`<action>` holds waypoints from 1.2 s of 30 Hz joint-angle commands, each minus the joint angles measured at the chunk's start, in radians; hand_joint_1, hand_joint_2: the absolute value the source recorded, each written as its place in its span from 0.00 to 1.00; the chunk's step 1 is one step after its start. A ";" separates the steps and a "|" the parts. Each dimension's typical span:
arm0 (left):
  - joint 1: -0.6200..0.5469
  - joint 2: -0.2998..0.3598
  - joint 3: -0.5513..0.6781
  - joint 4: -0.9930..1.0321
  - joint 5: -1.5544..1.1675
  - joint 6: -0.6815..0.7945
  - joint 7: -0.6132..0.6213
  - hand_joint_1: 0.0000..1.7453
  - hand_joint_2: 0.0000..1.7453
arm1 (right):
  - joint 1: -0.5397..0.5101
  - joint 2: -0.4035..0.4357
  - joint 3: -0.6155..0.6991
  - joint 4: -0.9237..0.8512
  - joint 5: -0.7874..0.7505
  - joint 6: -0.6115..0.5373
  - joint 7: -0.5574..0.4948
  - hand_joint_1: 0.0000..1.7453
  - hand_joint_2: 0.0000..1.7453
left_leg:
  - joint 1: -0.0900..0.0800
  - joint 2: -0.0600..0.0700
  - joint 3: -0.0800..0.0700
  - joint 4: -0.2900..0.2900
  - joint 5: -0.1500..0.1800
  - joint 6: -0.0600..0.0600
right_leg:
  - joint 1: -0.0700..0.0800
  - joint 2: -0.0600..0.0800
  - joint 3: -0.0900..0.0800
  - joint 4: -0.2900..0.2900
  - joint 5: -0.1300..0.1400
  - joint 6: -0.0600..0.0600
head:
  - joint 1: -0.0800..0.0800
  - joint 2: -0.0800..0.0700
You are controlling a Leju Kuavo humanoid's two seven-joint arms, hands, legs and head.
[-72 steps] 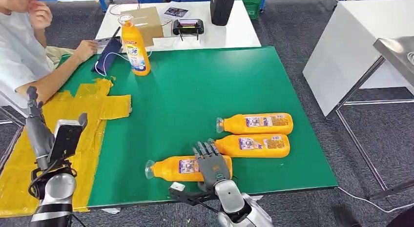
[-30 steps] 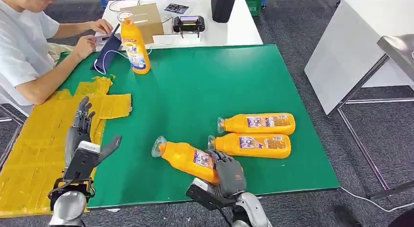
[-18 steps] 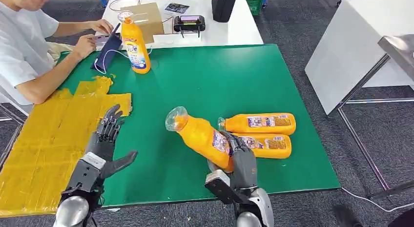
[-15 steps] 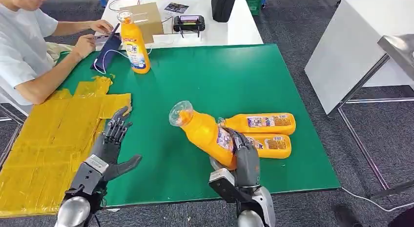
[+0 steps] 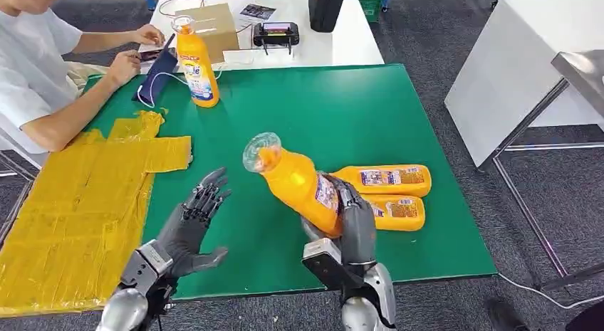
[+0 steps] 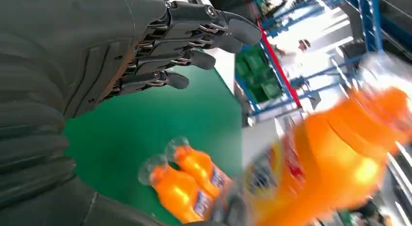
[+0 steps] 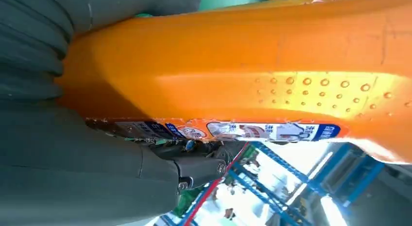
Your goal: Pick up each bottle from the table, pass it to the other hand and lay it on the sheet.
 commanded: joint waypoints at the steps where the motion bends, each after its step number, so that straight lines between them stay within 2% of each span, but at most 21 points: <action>1: -0.086 0.013 -0.097 0.110 0.045 -0.021 0.002 0.00 1.00 | -0.155 0.010 0.147 0.267 0.038 -0.050 -0.026 0.98 1.00 | 0.001 -0.001 0.003 -0.001 0.000 0.000 | 0.000 0.004 0.003 -0.001 0.000 -0.001 | 0.000 0.000; 2: -0.087 0.012 -0.098 0.110 0.045 -0.021 0.002 0.00 1.00 | -0.155 0.013 0.150 0.269 0.038 -0.052 -0.025 0.98 1.00 | 0.001 -0.002 0.005 -0.001 -0.001 -0.001 | 0.000 0.007 0.005 -0.001 -0.001 -0.002 | 0.000 0.000; 8: -0.087 0.015 -0.099 0.110 0.050 -0.020 0.003 0.00 1.00 | -0.159 0.004 0.162 0.270 0.041 -0.053 -0.027 1.00 1.00 | 0.001 -0.004 0.005 -0.001 -0.001 0.000 | 0.000 0.004 0.005 -0.001 -0.002 -0.001 | 0.000 0.000; 11: -0.107 0.008 -0.106 0.126 0.066 -0.012 0.016 0.00 1.00 | -0.186 0.001 0.246 0.325 0.090 -0.062 -0.030 0.97 1.00 | 0.001 -0.003 0.004 -0.001 -0.001 0.000 | 0.000 0.004 0.004 -0.001 -0.001 -0.001 | 0.000 0.000; 14: -0.125 0.003 -0.106 0.141 0.081 0.010 0.026 0.00 1.00 | -0.214 0.011 0.355 0.414 0.143 -0.087 -0.022 0.98 1.00 | 0.001 -0.003 0.004 -0.001 -0.001 -0.001 | 0.000 0.005 0.004 -0.001 -0.001 -0.001 | 0.000 0.000; 19: -0.129 -0.006 -0.088 0.144 0.100 0.037 0.024 0.00 1.00 | -0.239 0.011 0.425 0.471 0.132 -0.073 -0.012 0.98 1.00 | 0.001 -0.003 0.003 -0.001 -0.001 -0.001 | 0.000 0.003 0.003 -0.001 -0.001 -0.001 | 0.000 0.000; 22: -0.136 -0.019 -0.081 0.143 0.075 0.099 0.038 0.00 1.00 | -0.244 0.003 0.442 0.482 0.119 -0.073 0.000 0.96 1.00 | 0.001 -0.003 0.003 -0.001 -0.001 0.000 | 0.000 0.003 0.003 -0.001 -0.001 -0.001 | 0.000 0.000; 24: -0.139 -0.029 -0.075 0.140 0.081 0.118 0.037 0.00 1.00 | -0.248 0.002 0.452 0.495 0.114 -0.074 0.004 1.00 1.00 | 0.001 -0.005 0.003 -0.001 -0.001 0.000 | 0.000 0.003 0.004 -0.001 -0.002 -0.001 | 0.000 0.000; 29: -0.138 -0.030 -0.075 0.138 0.080 0.123 0.035 0.00 1.00 | -0.249 0.002 0.453 0.497 0.112 -0.074 0.005 1.00 1.00 | 0.001 -0.006 0.003 -0.001 -0.001 -0.001 | 0.000 0.002 0.004 -0.001 -0.002 -0.001 | 0.000 0.000; 31: -0.138 -0.030 -0.075 0.138 0.080 0.123 0.035 0.00 1.00 | -0.249 0.002 0.453 0.497 0.112 -0.074 0.005 1.00 1.00 | 0.002 -0.009 0.006 -0.001 -0.003 -0.001 | 0.000 0.003 0.007 -0.001 -0.004 -0.002 | 0.000 0.000; 32: -0.138 -0.030 -0.075 0.138 0.080 0.123 0.035 0.00 1.00 | -0.249 0.002 0.453 0.497 0.112 -0.074 0.005 0.98 1.00 | 0.001 -0.006 0.003 -0.001 -0.001 -0.001 | 0.000 0.001 0.004 -0.002 -0.002 -0.001 | 0.000 0.000; 33: -0.135 -0.034 -0.073 0.132 0.079 0.133 0.030 0.00 1.00 | -0.250 0.002 0.454 0.497 0.110 -0.073 0.006 1.00 1.00 | 0.001 -0.008 0.005 -0.001 -0.001 -0.001 | 0.000 0.002 0.005 -0.001 -0.003 -0.001 | 0.000 0.000; 34: -0.130 -0.040 -0.072 0.123 0.081 0.146 0.018 0.00 1.00 | -0.252 0.001 0.457 0.498 0.107 -0.070 0.008 0.97 1.00 | 0.002 -0.008 0.006 -0.001 -0.002 -0.001 | 0.000 0.003 0.006 -0.001 -0.004 -0.001 | 0.000 0.000; 35: -0.127 -0.042 -0.071 0.117 0.084 0.151 0.013 0.65 1.00 | -0.253 0.001 0.457 0.499 0.106 -0.070 0.008 0.98 1.00 | 0.001 -0.008 0.006 -0.001 -0.002 -0.001 | 0.000 0.003 0.006 -0.001 -0.003 -0.001 | 0.000 0.000; 36: -0.120 -0.046 -0.071 0.104 0.085 0.165 -0.001 1.00 1.00 | -0.258 0.003 0.459 0.503 0.104 -0.068 0.010 0.98 1.00 | 0.001 -0.006 0.002 0.000 -0.001 0.000 | 0.000 0.002 0.003 -0.001 -0.002 -0.001 | 0.001 0.000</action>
